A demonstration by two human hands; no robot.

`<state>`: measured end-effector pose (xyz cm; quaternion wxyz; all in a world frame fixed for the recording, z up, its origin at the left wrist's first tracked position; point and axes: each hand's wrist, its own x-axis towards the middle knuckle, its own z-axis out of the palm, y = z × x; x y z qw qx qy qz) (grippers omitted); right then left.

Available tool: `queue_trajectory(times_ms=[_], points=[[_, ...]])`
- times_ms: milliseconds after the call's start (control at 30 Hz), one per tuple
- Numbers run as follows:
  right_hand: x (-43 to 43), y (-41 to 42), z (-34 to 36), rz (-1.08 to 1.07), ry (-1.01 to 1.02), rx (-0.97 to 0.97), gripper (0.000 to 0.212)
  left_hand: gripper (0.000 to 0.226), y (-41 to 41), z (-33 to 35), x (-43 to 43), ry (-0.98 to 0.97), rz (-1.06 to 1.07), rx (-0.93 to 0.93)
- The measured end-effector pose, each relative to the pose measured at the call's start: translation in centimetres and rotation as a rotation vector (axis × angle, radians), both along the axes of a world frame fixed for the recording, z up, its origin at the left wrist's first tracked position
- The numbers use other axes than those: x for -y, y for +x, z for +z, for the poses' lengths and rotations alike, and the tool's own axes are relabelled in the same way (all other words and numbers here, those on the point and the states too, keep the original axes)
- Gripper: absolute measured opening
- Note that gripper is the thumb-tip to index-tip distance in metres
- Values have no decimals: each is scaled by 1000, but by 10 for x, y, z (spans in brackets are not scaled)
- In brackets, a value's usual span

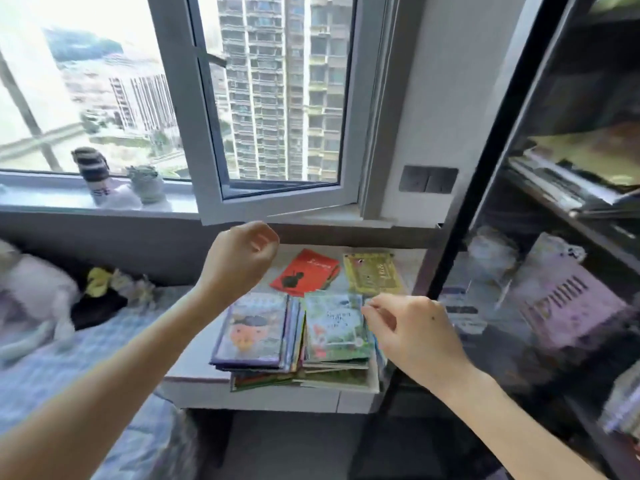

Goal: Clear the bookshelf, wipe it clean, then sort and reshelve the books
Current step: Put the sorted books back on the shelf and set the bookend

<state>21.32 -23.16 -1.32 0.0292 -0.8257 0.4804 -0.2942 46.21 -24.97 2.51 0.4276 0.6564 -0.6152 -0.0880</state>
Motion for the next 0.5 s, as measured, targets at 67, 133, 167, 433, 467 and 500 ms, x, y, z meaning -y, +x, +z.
queue_trajectory(times_ms=[67,133,167,433,467,500], points=[[6,23,-23,-64,198,57,25,8,38,-39,16,147,65,0],[21,54,-51,-173,362,96,19,17,80,-85,38,333,121,-3],[26,65,-64,-227,426,115,20,24,94,-107,45,440,133,-11],[75,112,-148,-582,742,94,53,28,124,-242,80,585,194,66],[85,112,-156,-611,761,92,54,25,113,-244,85,524,142,68],[95,112,-163,-638,775,81,56,22,100,-245,90,483,71,71]])
